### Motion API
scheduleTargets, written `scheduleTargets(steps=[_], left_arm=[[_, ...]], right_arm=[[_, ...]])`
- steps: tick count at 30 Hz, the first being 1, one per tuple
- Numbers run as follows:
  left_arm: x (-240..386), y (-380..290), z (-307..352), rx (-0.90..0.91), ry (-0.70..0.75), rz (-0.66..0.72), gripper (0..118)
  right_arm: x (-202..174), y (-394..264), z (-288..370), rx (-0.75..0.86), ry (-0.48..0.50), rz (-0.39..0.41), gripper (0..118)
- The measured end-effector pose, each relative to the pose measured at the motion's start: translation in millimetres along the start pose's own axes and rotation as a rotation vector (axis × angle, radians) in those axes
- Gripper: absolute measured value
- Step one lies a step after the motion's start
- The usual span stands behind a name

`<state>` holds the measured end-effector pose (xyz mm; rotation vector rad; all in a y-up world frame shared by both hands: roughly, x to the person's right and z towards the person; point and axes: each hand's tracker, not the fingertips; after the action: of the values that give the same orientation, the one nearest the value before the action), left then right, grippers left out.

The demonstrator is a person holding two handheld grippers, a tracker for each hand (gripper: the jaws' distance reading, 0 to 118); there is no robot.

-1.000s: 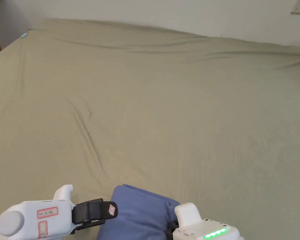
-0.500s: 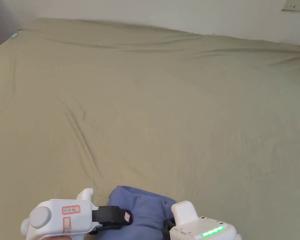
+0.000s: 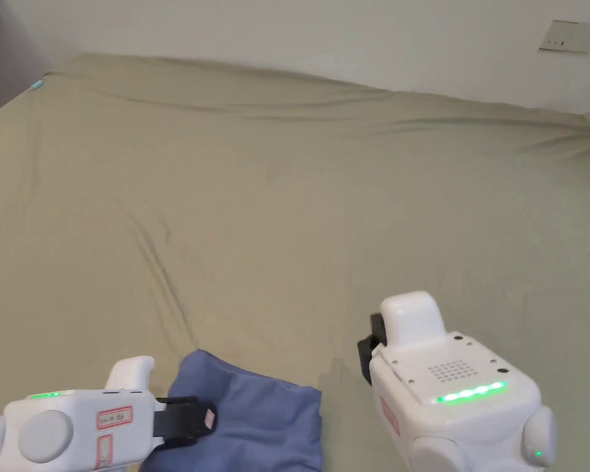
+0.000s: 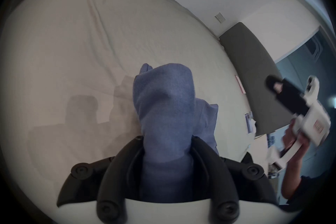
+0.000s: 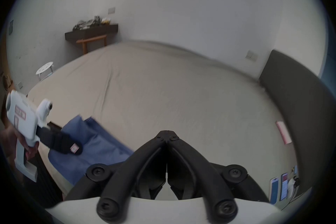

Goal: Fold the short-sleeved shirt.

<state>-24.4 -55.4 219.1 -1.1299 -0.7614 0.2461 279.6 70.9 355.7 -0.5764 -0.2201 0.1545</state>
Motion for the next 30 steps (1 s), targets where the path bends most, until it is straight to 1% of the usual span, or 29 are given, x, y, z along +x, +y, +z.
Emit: scheduleTargets(steps=[2, 5, 10, 12, 14, 23, 27, 30], left_arm=[[-11, -1, 18, 0.069, 0.079, 0.019, 30], [-31, 2, 45, 0.108, 0.191, -0.054, 30], [-71, 8, 85, 0.12, 0.358, -0.062, 30], [-87, 10, 97, 0.117, 0.467, -0.106, 30], [-107, 12, 106, 0.112, 0.537, -0.132, 29], [-195, 35, 142, 0.108, 0.764, -0.136, 29], [-230, 50, 151, 0.067, 0.848, -0.179, 29], [-254, 60, 154, 0.003, 0.907, -0.208, 29]], right_arm=[[-1, 14, 11, 0.05, -0.029, -0.008, 2], [-12, 27, 22, 0.111, -0.099, 0.02, 2], [-32, 38, 26, 0.136, -0.077, 0.013, 2], [-43, 39, 24, 0.141, -0.069, 0.017, 2], [-52, 39, 20, 0.134, -0.057, 0.028, 2], [-86, 34, -3, 0.066, -0.026, 0.061, 2], [-96, 32, -14, 0.033, -0.018, 0.071, 2], [-100, 30, -18, 0.015, -0.015, 0.075, 2]])
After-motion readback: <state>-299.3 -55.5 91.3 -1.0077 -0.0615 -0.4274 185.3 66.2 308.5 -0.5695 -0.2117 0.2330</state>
